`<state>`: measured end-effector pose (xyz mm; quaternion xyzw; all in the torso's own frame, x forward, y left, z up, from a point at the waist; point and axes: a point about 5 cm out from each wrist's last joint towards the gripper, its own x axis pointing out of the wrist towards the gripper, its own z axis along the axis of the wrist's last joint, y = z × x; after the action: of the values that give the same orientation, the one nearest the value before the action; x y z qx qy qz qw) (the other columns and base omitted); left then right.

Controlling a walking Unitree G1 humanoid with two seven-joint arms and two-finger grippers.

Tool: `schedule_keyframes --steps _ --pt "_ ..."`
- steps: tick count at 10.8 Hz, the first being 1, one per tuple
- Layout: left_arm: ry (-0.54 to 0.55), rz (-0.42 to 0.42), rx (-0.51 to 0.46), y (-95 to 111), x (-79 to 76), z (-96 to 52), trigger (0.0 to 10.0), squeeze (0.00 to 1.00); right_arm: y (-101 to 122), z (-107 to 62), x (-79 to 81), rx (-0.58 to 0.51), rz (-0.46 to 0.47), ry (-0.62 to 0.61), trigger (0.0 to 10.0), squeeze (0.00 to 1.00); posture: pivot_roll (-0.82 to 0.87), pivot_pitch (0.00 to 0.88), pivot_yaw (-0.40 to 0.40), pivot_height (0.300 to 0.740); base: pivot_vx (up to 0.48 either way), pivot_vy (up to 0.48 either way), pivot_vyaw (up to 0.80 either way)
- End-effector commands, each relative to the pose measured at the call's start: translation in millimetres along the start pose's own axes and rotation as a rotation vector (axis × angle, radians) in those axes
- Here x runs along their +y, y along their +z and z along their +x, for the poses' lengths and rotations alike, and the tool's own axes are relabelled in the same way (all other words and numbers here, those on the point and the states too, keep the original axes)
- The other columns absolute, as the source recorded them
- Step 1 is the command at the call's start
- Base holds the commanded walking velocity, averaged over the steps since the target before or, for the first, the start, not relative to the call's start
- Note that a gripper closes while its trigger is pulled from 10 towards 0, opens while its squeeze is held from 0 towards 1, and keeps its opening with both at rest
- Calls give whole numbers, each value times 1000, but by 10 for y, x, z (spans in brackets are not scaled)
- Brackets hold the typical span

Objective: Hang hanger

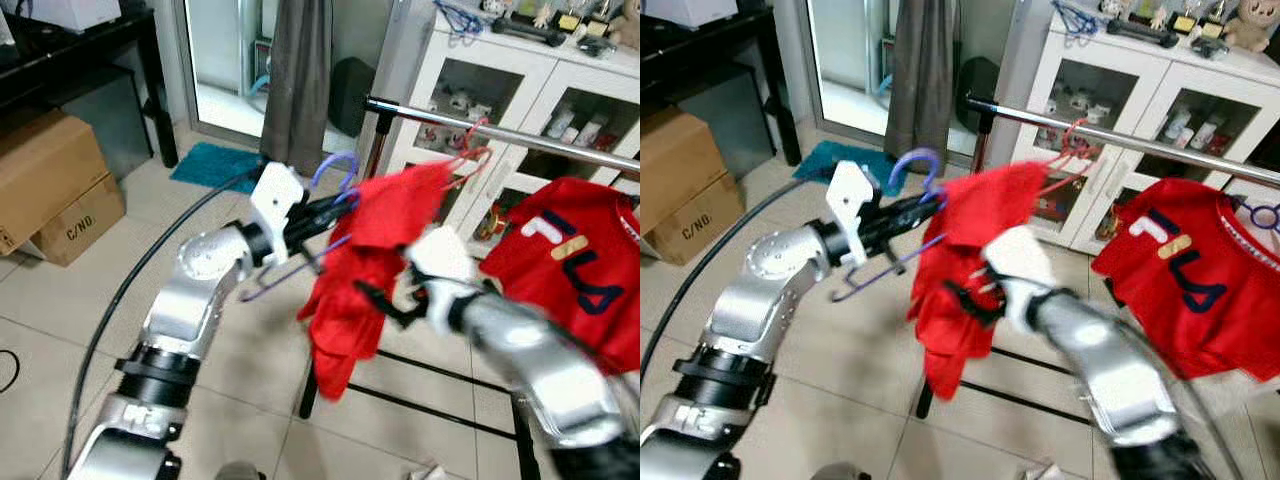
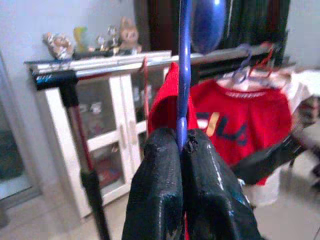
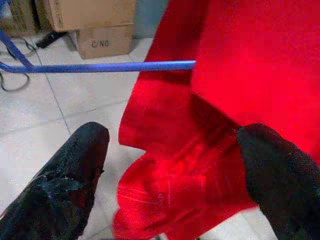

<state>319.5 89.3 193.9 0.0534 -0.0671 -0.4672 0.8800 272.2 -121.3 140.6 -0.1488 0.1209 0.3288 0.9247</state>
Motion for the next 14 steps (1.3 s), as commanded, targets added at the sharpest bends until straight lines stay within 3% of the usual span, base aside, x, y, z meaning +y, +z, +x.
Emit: schedule_keyframes --steps 1,4,7,11,12,14 --pt "-14 -12 -58 134 -23 21 0 0 -11 39 -92 13 -56 -86 10000 0 140 0 -93 740 0 0 0" --pt "-18 -20 -43 157 -44 -73 0 0 41 25 -361 -37 -29 -375 10000 0 149 0 -104 740 0 0 0" --pt "29 -21 -35 168 19 -96 0 0 29 -30 -323 -61 -35 -406 10000 0 140 0 -97 740 0 0 0" --pt "-74 -63 -63 238 -120 -61 0 0 54 132 -383 -95 45 -384 10000 0 143 0 -97 740 0 0 0" --pt "-74 -61 -59 236 -115 -76 0 0 71 152 -401 -109 58 -363 0 0 145 0 -99 740 0 0 0" --pt "-66 -59 -50 233 -94 -107 0 0 76 164 -414 -116 62 -343 0 0 148 0 -107 740 0 0 0"
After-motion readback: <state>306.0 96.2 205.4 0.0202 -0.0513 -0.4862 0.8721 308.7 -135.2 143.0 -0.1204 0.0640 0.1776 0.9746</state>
